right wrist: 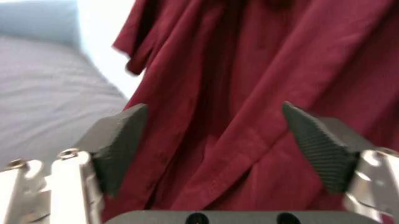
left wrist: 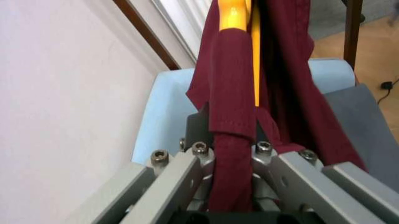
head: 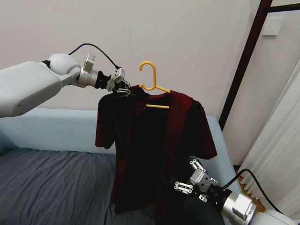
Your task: Pick up the clothes from the sofa and hang them on the clothes hanger.
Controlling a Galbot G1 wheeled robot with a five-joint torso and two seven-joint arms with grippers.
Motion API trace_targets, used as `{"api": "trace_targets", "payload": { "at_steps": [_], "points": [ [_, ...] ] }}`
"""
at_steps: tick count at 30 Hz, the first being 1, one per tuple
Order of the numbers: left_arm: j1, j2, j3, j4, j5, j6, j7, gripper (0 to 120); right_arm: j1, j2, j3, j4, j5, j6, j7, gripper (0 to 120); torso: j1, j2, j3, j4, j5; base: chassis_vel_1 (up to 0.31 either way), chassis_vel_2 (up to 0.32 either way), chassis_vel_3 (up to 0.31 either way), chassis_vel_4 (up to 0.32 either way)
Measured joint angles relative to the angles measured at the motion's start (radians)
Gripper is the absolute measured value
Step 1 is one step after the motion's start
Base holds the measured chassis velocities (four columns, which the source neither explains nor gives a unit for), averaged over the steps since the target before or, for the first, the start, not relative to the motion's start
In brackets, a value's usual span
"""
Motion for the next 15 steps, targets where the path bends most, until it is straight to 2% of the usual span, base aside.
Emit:
{"api": "trace_targets", "payload": {
  "at_steps": [2,3,4,7,8,15],
  "points": [
    [0.002,0.010,0.000,-0.014,0.016,-0.002,-0.003,1,0.038,0.006,0.007,0.019,0.115,-0.022,0.076,97,0.000,0.000,0.000,0.0006,0.0000,0.000,0.000,0.000,0.000],
    [0.002,0.010,0.000,-0.014,0.016,-0.002,-0.003,1,0.038,0.006,0.007,0.019,0.115,-0.022,0.076,97,0.000,0.000,0.000,0.0006,0.0000,0.000,0.000,0.000,0.000],
    [0.006,0.013,-0.002,-0.022,0.025,-0.003,-0.004,1,0.055,0.008,0.015,0.028,0.182,-0.032,0.109,99,0.000,0.000,0.000,0.0007,0.0000,0.000,0.000,0.000,0.000],
    [0.018,0.020,-0.012,-0.045,0.037,-0.004,-0.013,1,0.092,0.006,0.053,0.044,0.350,-0.044,0.167,100,0.000,0.000,0.000,0.0003,-0.0002,0.000,0.000,0.000,0.000],
    [0.018,0.020,-0.012,-0.045,0.037,-0.004,-0.013,1,0.092,0.006,0.053,0.044,0.350,-0.044,0.167,100,0.000,0.000,0.000,0.0003,-0.0002,0.000,0.000,0.000,0.000],
    [0.047,0.012,-0.035,-0.102,0.048,-0.004,-0.045,1,0.140,-0.007,0.143,0.066,0.617,-0.044,0.236,100,0.000,0.000,0.000,-0.0001,-0.0001,0.000,0.000,0.000,0.000]
  ]
}}
